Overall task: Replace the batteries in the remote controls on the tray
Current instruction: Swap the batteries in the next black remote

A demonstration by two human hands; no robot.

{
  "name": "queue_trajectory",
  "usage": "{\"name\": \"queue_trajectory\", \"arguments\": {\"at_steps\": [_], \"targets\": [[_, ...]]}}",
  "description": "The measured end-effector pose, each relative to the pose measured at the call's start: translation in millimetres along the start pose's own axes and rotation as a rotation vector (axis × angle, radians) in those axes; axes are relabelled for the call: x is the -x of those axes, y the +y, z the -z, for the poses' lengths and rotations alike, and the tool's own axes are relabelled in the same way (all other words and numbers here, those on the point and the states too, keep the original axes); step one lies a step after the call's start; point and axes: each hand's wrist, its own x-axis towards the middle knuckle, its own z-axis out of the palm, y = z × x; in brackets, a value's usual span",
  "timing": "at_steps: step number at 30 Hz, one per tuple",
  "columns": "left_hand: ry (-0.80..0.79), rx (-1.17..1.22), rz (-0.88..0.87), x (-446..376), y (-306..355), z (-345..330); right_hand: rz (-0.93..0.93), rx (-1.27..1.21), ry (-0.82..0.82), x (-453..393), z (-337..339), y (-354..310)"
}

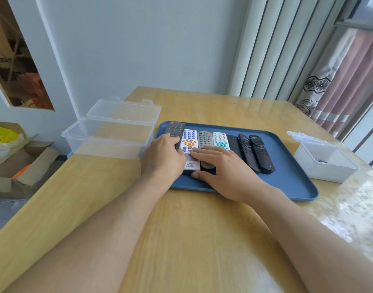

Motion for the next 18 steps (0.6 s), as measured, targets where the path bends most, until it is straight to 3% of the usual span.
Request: {"name": "queue_trajectory", "arguments": {"at_steps": [18], "targets": [[-0.015, -0.108, -0.041, -5, -7, -14, -0.002, 0.026, 0.028, 0, -1, -2]]}}
